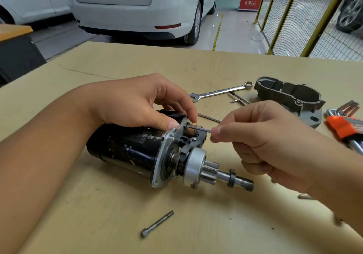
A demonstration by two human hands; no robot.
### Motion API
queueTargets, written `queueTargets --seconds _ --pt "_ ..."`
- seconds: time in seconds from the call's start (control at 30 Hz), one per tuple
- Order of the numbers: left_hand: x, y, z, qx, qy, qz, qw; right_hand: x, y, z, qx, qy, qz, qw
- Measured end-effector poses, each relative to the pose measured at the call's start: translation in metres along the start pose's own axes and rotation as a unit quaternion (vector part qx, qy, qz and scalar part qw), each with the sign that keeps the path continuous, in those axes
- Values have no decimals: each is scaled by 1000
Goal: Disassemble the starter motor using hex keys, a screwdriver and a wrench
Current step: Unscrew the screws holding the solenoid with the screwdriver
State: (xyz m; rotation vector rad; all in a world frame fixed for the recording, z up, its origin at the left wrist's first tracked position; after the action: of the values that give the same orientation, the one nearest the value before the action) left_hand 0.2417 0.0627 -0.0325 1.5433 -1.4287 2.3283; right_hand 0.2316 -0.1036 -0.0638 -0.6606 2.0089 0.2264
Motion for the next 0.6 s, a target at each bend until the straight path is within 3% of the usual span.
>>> queueTargets --seconds 0.6 --pt "1 3 0 -9 3 -18 1000 -3 0 0 15 -37 -16 999"
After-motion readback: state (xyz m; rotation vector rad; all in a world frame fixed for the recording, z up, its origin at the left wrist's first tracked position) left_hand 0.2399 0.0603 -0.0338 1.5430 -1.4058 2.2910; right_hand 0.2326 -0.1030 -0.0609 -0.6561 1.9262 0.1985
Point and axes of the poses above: each hand's wrist, its own z-axis towards the middle knuckle, its own y-axis out of the palm, x = y × z, the point moved 9 cm from there along z, towards the middle knuckle, and after that the axes turned 15 degrees about y, right-handed, at the moved point
